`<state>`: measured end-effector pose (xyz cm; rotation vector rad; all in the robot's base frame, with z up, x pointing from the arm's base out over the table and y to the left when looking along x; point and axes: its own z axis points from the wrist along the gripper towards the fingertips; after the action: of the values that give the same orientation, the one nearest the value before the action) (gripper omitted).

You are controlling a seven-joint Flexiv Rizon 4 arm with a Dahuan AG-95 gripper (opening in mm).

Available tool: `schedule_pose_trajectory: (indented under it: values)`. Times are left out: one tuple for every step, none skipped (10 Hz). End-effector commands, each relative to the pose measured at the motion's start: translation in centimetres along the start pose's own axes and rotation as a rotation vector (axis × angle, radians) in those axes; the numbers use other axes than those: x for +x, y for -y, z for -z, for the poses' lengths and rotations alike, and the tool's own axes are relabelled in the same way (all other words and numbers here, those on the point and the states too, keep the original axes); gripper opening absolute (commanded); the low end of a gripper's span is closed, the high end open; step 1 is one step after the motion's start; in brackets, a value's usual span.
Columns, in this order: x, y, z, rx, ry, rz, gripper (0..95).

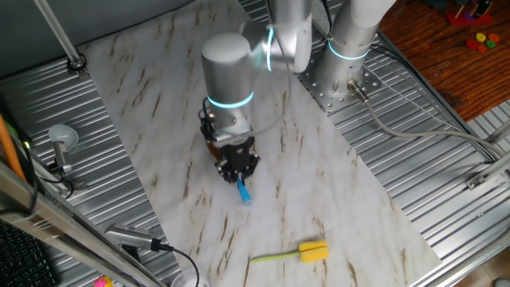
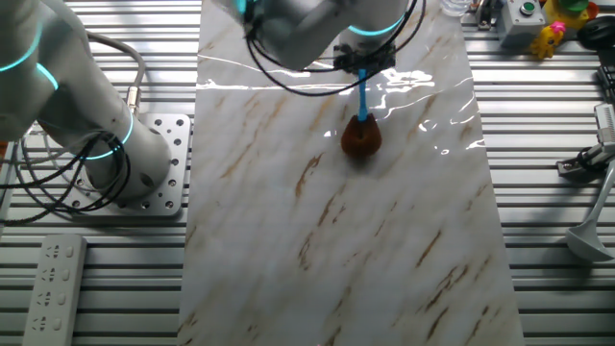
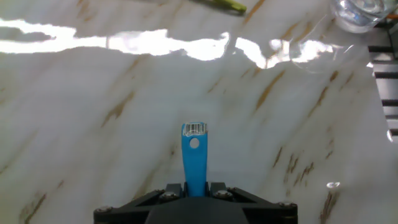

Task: Scrub the table with a brush

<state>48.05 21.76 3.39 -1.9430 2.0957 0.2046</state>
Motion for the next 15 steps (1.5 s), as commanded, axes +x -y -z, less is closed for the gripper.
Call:
schedule_pose_trajectory:
  values:
    - [-0.3, -0.2, 0.3, -0.002, 0.0, -0.001, 0.0]
    - [-0.3, -0.2, 0.3, -0.002, 0.0, 0.002, 0.0]
    - [-0.1, -0.1, 0.5, -0.002, -0.002, 0.007, 0.0]
    - [0.3, -0.1, 0.8, -0.002, 0.0, 0.011, 0.0]
    - [0.9, 0.0, 1.2, -0.002, -0.001, 0.02, 0.0]
    - [1.2, 0.0, 1.5, -0.002, -0.004, 0.023, 0.0]
    - [1.6, 0.0, 1.8, -0.002, -0.006, 0.032, 0.0]
    - [2.2, 0.0, 2.2, -0.002, -0.005, 0.044, 0.0]
    - [2.6, 0.0, 2.5, -0.004, -0.006, 0.055, 0.0]
    - [3.1, 0.0, 2.8, -0.005, -0.006, 0.065, 0.0]
    - [3.3, 0.0, 3.0, -0.008, -0.006, 0.07, 0.0]
    - [3.6, 0.0, 3.2, -0.009, -0.006, 0.077, 0.0]
    - [3.7, 0.0, 3.3, -0.011, -0.005, 0.078, 0.0]
    - [3.7, 0.0, 3.3, -0.012, 0.001, 0.076, 0.0]
    - [3.6, 0.0, 3.2, -0.013, 0.006, 0.072, 0.0]
